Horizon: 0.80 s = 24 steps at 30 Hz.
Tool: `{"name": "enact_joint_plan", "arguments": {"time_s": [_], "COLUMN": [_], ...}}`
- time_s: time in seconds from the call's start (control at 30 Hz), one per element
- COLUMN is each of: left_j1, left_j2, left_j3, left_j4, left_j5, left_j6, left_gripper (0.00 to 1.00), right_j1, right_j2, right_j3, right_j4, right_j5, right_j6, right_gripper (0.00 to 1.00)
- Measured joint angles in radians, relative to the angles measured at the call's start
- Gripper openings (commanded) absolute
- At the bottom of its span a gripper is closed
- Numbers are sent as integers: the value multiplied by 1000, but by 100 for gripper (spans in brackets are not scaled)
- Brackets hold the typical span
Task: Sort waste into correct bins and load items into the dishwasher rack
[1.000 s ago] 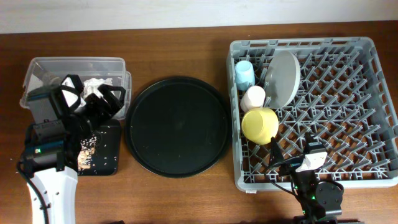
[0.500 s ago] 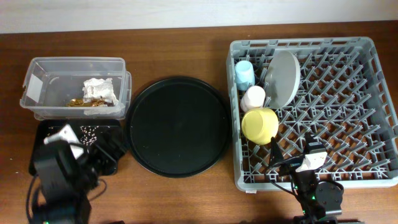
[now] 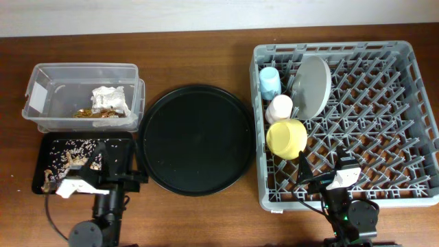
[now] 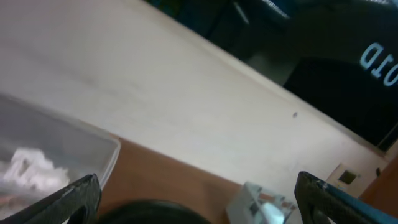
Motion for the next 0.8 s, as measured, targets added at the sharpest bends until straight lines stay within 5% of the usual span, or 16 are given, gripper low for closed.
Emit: {"name": "enact_joint_plan", "arguments": {"time_s": [0.5,0.8], "left_j1": [-48,-48], "left_j2": [-123,-137], "left_j3": [-177,-178], "left_j4": [-73,-193], "left_j5": [-75,-95], "left_j6": [15,272], "left_gripper": [99,99], "right_j1": [0,0], "right_j2": [0,0], "right_j3": [0,0], "right_j4": [0,0], "right_j5": [0,0], "right_j6": [0,1], "right_gripper": [98,98]}}
